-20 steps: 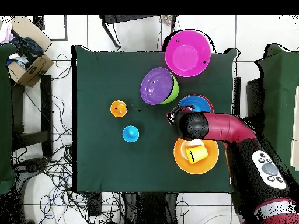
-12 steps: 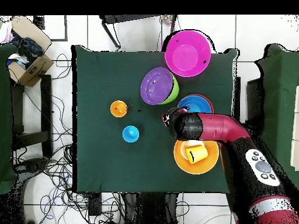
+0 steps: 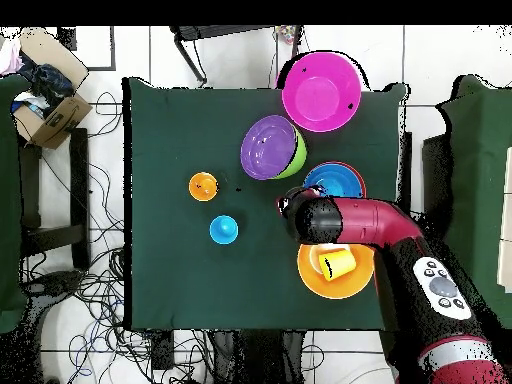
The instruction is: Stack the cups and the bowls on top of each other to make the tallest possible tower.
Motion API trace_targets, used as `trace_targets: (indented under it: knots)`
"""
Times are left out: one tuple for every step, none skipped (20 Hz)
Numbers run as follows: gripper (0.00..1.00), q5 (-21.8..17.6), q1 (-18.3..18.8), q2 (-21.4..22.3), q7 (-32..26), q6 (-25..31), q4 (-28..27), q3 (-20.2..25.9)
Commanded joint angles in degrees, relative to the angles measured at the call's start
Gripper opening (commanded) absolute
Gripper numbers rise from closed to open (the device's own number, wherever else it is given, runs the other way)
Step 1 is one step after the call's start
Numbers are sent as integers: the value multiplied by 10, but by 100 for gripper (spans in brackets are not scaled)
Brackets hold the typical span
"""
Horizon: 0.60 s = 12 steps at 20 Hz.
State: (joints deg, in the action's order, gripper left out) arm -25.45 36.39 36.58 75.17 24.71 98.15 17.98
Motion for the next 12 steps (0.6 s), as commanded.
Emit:
trace_targets:
  knots:
    - [100,-46,-28,-23,63,-31,13,-34]
    - [100,-44,-26,-25,57,-27,8,-33]
    - [100,-44,-26,-26,56,-28,8,-33]
    - [100,-43,-25,-28,51,-28,3,-33]
    - [100,-45,-25,-29,49,-30,3,-34]
    - [100,-43,-22,-32,45,-30,0,-32]
    - [100,-45,-20,-34,42,-33,0,-31]
    - [100,-43,-13,-36,33,-31,-4,-27]
    - [100,-43,-10,-38,31,-33,-3,-25]
    - [100,-42,-6,-40,27,-34,-7,-23]
    - [100,-42,-4,-41,26,-36,-6,-22]
    - [100,-42,0,-43,20,-36,-9,-19]
